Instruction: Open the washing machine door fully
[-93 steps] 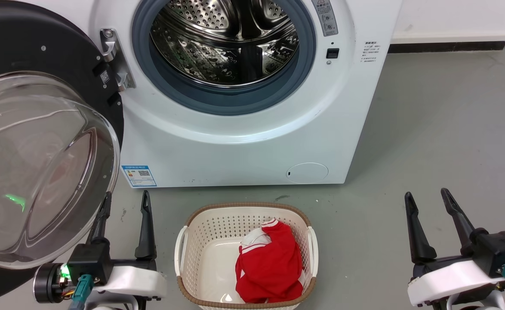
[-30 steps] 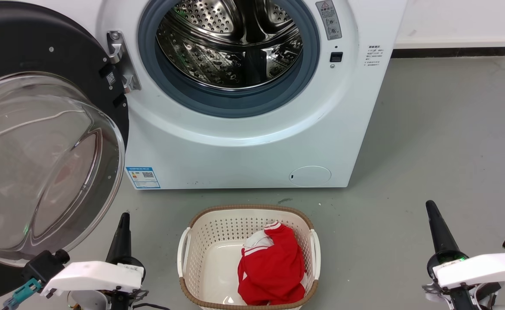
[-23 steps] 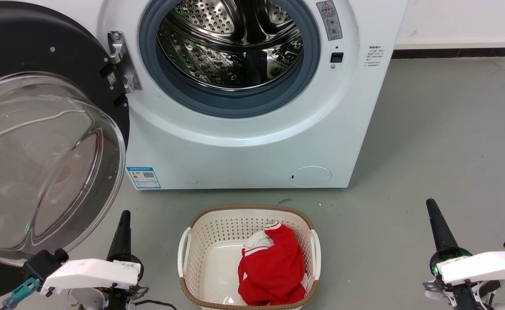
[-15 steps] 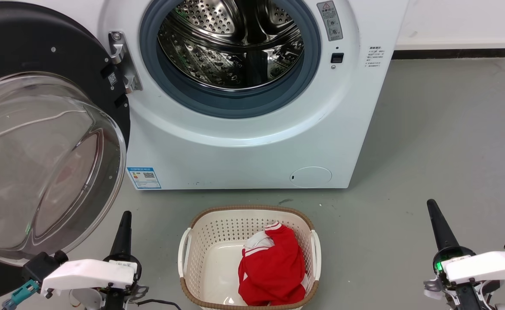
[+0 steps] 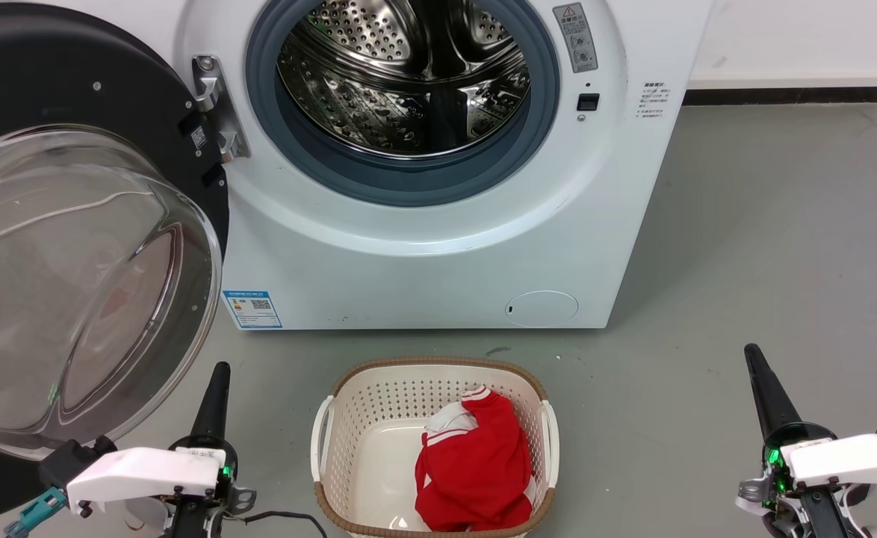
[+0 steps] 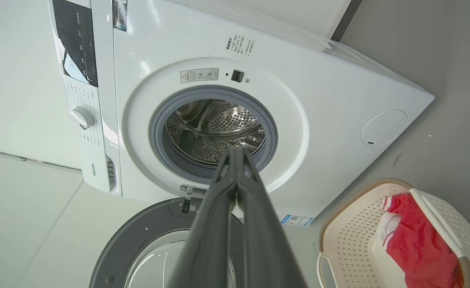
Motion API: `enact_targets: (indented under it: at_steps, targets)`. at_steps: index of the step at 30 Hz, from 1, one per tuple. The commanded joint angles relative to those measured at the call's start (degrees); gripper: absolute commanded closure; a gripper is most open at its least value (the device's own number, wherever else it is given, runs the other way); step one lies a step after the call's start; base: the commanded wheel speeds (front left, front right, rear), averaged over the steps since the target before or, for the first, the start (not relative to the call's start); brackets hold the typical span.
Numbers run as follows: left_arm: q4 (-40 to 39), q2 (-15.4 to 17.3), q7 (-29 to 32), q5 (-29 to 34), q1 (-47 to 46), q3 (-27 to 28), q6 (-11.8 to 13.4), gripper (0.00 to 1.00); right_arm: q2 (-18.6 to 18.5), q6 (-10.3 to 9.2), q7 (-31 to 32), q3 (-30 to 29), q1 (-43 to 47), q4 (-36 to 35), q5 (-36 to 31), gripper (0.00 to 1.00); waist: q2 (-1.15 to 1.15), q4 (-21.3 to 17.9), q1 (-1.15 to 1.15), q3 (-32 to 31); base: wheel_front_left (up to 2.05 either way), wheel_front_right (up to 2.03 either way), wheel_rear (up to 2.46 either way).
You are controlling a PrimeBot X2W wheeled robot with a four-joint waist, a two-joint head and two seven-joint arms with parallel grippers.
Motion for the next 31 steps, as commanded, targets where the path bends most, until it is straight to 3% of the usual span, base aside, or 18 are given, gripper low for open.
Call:
enact_targets:
  at_steps: [1, 31]
  targets:
    - [-0.1, 0.0, 0.4, -1.2, -1.1, 0.2, -0.4, 1.0, -0.2, -0.01, 0.3, -0.1, -1.3, 0.0, 1.3, 1.0, 0.0, 0.0, 0.0, 0.0, 0.0, 0.0, 0.0]
    - [1.6, -0.3, 3.9, -15.3, -1.8, 1.3, -1.7, 1.0, 0.1, -0.02, 2.8, -1.5, -2.7, 2.6, 15.0, 1.0, 0.0, 0.4, 0.0, -0.4, 0.0, 0.0, 0.0]
